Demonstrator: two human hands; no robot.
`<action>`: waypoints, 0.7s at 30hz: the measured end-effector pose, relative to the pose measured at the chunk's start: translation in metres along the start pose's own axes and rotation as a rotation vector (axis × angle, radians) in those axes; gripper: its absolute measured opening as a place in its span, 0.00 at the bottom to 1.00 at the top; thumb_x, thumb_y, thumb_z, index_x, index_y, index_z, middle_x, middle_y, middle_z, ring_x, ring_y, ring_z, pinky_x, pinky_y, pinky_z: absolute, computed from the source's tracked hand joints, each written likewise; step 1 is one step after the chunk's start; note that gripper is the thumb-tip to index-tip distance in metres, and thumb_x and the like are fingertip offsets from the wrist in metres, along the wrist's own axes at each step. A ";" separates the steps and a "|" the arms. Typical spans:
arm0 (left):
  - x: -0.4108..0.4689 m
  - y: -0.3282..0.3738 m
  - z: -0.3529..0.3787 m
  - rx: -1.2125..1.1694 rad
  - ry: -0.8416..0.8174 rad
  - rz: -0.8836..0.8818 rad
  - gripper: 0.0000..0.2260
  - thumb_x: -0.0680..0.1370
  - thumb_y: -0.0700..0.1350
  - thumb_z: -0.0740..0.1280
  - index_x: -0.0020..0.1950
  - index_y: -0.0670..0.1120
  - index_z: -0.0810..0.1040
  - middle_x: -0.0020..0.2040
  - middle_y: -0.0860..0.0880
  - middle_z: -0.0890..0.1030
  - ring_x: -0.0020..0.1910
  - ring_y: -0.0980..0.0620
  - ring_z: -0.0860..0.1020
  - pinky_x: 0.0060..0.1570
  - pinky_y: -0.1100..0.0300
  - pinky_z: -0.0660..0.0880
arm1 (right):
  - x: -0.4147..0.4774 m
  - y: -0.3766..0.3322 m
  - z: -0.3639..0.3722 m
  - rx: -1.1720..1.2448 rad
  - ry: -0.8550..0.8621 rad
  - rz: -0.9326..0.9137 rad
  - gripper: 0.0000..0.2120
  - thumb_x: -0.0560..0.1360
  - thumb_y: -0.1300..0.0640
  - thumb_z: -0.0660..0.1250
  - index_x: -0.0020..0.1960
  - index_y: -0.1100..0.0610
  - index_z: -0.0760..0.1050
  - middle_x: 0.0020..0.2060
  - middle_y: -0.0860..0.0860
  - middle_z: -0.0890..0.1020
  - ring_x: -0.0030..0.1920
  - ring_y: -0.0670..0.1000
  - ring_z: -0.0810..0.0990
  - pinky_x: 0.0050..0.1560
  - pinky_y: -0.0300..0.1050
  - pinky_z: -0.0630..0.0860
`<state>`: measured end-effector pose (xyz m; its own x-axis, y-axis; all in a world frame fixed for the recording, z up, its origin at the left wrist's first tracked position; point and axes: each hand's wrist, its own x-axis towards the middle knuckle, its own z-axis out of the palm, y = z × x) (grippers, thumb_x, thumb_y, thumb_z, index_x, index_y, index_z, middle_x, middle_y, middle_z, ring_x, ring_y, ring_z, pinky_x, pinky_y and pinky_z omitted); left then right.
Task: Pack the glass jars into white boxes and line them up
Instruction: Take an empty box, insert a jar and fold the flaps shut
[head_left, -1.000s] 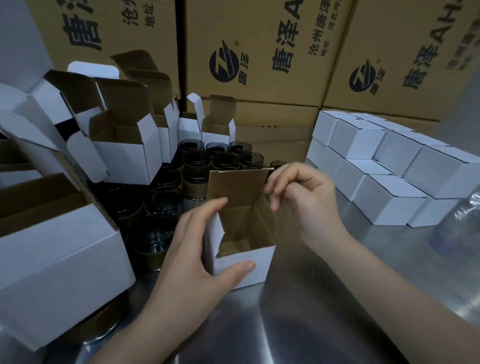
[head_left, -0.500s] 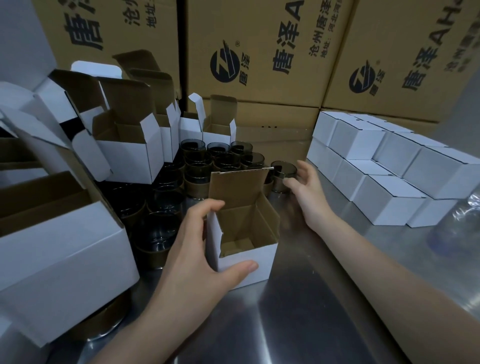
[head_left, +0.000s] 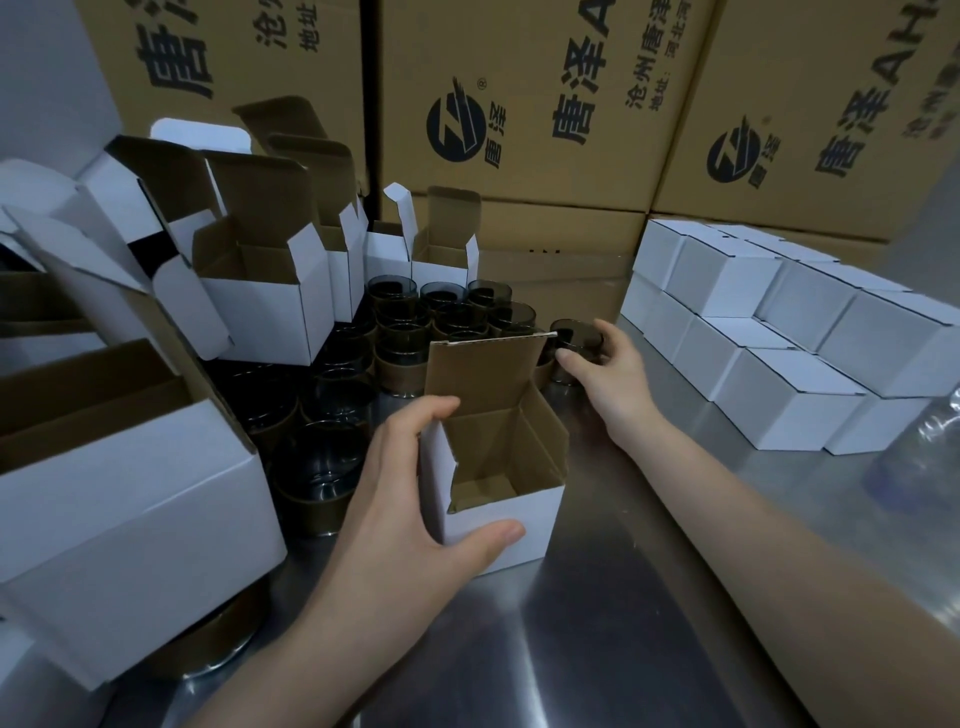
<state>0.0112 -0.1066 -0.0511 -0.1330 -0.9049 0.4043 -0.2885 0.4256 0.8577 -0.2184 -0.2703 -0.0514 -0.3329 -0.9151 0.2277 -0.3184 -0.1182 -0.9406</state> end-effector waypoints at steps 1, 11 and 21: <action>0.000 0.000 0.000 0.003 0.000 0.001 0.37 0.63 0.53 0.79 0.60 0.77 0.60 0.65 0.68 0.67 0.68 0.65 0.68 0.68 0.52 0.70 | -0.001 -0.001 -0.002 0.042 0.017 0.010 0.31 0.74 0.60 0.74 0.74 0.56 0.66 0.65 0.55 0.75 0.64 0.53 0.75 0.66 0.49 0.73; 0.000 -0.001 0.000 0.017 -0.002 0.002 0.39 0.66 0.47 0.81 0.60 0.77 0.60 0.67 0.63 0.67 0.68 0.62 0.69 0.68 0.50 0.70 | -0.018 -0.024 -0.034 0.725 -0.034 0.157 0.11 0.78 0.60 0.66 0.60 0.57 0.76 0.52 0.56 0.82 0.53 0.56 0.83 0.46 0.53 0.82; 0.001 -0.002 -0.002 0.027 -0.043 0.012 0.44 0.67 0.50 0.79 0.67 0.80 0.54 0.62 0.79 0.60 0.66 0.74 0.63 0.68 0.56 0.66 | -0.056 -0.066 -0.028 0.941 -0.315 0.046 0.06 0.73 0.50 0.70 0.43 0.51 0.84 0.43 0.51 0.85 0.47 0.54 0.83 0.43 0.50 0.81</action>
<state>0.0141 -0.1089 -0.0519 -0.1770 -0.8992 0.4001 -0.3122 0.4368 0.8437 -0.2034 -0.2007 0.0047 -0.0330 -0.9710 0.2367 0.5686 -0.2130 -0.7946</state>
